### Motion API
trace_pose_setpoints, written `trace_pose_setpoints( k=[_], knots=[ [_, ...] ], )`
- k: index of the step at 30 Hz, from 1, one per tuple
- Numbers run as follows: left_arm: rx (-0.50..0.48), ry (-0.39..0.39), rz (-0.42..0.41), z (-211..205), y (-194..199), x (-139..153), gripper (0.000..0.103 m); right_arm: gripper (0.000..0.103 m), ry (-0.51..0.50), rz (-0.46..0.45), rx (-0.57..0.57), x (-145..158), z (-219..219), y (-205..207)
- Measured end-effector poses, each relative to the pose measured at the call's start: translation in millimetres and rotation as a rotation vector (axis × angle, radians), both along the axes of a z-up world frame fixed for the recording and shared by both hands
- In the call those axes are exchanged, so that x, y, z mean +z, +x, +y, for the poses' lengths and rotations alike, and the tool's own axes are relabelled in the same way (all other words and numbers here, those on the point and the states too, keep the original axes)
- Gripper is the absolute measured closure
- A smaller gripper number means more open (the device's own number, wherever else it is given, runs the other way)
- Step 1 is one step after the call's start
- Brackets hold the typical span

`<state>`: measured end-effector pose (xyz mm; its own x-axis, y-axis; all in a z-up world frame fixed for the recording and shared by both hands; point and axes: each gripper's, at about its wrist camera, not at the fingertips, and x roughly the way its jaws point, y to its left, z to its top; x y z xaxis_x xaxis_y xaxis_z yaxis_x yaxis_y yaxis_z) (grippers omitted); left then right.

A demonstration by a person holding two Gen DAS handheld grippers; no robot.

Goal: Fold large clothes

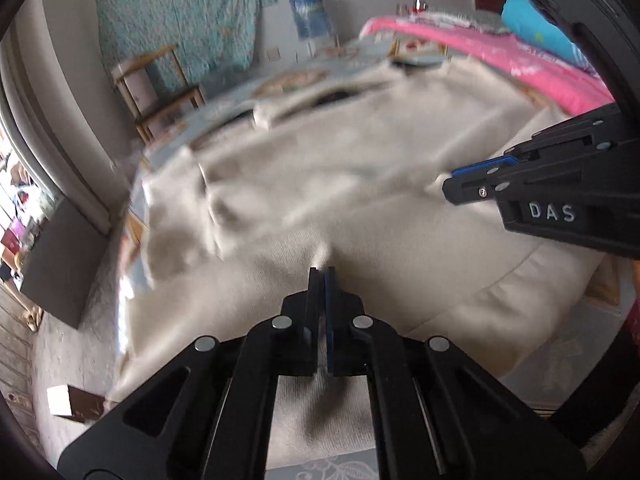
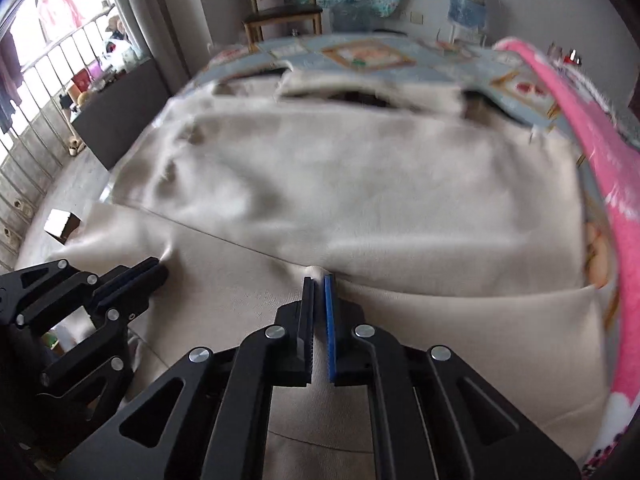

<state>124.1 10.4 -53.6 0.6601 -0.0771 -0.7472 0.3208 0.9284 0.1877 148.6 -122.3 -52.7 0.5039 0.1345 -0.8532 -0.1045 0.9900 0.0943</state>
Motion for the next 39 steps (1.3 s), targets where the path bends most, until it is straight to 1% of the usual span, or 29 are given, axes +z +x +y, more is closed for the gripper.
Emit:
trace_pose_setpoints(
  k=[3, 5, 6, 8, 11, 14, 15, 16, 18, 20, 21, 22, 23, 24, 25, 27, 29, 30, 31, 32, 33, 34, 35, 36, 37, 39],
  knots=[
    [-0.001, -0.007, 0.002, 0.6, -1.2, -1.0, 0.1, 0.09, 0.075, 0.019, -0.04, 8.7, -14.6, -4.1],
    [-0.003, -0.015, 0.006, 1.9, -0.6, -1.8, 0.1, 0.089, 0.097, -0.015, -0.046, 22.4, -20.2, -11.9],
    [-0.004, -0.016, 0.007, 2.1, -0.9, -2.1, 0.1, 0.089, 0.121, -0.037, -0.033, 30.6, -20.9, -16.6],
    [-0.006, -0.017, 0.009, 2.6, -0.9, -2.4, 0.1, 0.089, 0.162, -0.048, 0.008, 37.7, -16.0, -21.7],
    [-0.002, -0.032, 0.015, 4.8, -0.1, -1.7, 0.1, 0.089, 0.151, -0.031, 0.079, 30.3, 5.6, -19.6],
    [0.004, -0.058, 0.027, 8.2, 1.9, -0.3, 0.099, 0.089, 0.135, 0.017, 0.113, 4.8, 21.3, -7.5],
    [0.01, -0.075, 0.035, 11.2, 2.4, 0.6, 0.097, 0.089, 0.105, 0.038, 0.111, -7.3, 25.0, -3.2],
    [0.013, -0.089, 0.043, 14.2, 2.4, 1.5, 0.096, 0.09, 0.102, 0.008, 0.116, -6.4, 26.4, -5.3],
    [0.029, -0.145, 0.069, 28.1, -2.9, 7.1, 0.096, 0.09, 0.113, 0.023, 0.11, -5.7, 24.7, -5.0],
    [0.038, -0.225, 0.087, 46.4, -11.8, 15.7, 0.096, 0.09, 0.132, 0.026, 0.112, -8.0, 22.2, -5.1],
    [0.046, -0.276, 0.096, 61.4, -19.7, 20.9, 0.096, 0.09, 0.142, 0.026, 0.11, -8.9, 21.1, -5.3],
    [0.056, -0.288, 0.099, 68.5, -23.2, 21.5, 0.095, 0.09, 0.146, 0.027, 0.108, -9.3, 20.8, -5.1],
    [0.092, -0.276, 0.115, 81.8, -28.0, 18.9, 0.094, 0.09, 0.146, 0.028, 0.107, -9.5, 21.2, -4.7],
    [0.136, -0.244, 0.136, 92.7, -29.9, 13.4, 0.094, 0.09, 0.139, 0.028, 0.11, -9.7, 22.4, -4.5],
    [0.183, -0.216, 0.156, 104.0, -31.5, 7.2, 0.092, 0.09, 0.135, 0.028, 0.112, -9.5, 22.9, -4.0],
    [0.231, -0.323, 0.175, 136.4, -42.7, 7.4, 0.093, 0.09, 0.133, 0.027, 0.115, -8.4, 21.9, -4.6],
    [0.306, -0.32, 0.177, 159.9, -53.2, 11.0, 0.094, 0.09, 0.144, 0.029, 0.114, -8.0, 19.8, -4.8],
    [0.316, -0.326, 0.174, 167.7, -57.5, 12.9, 0.098, 0.09, 0.151, 0.031, 0.112, -8.1, 18.9, -4.6],
    [0.337, -0.337, 0.165, 177.2, -63.9, 15.9, 0.098, 0.09, 0.155, 0.032, 0.111, -8.0, 18.2, -4.9],
    [0.37, -0.323, 0.15, 183.7, -69.5, 19.3, 0.098, 0.09, 0.156, 0.033, 0.11, -7.8, 17.7, -5.3],
    [0.398, -0.282, 0.133, 187.4, -73.0, 21.9, 0.096, 0.09, 0.157, 0.034, 0.112, -8.0, 17.4, -5.0],
    [0.405, -0.259, 0.127, 190.9, -74.1, 23.0, 0.096, 0.09, 0.159, 0.035, 0.113, -7.9, 17.3, -4.9],
    [0.407, -0.259, 0.124, 194.4, -75.1, 23.8, 0.096, 0.09, 0.158, 0.035, 0.113, -7.8, 17.5, -4.8],
    [0.413, -0.283, 0.118, 199.3, -76.2, 26.7, 0.096, 0.09, 0.157, 0.036, 0.114, -7.6, 17.6, -4.6],
    [0.409, -0.324, 0.115, 203.0, -76.2, 30.4, 0.096, 0.09, 0.158, 0.035, 0.113, -7.8, 17.6, -4.8],
    [0.368, -0.403, 0.111, 202.5, -74.1, 39.3, 0.096, 0.09, 0.157, 0.037, 0.114, -8.1, 17.2, -3.9]
  ],
)
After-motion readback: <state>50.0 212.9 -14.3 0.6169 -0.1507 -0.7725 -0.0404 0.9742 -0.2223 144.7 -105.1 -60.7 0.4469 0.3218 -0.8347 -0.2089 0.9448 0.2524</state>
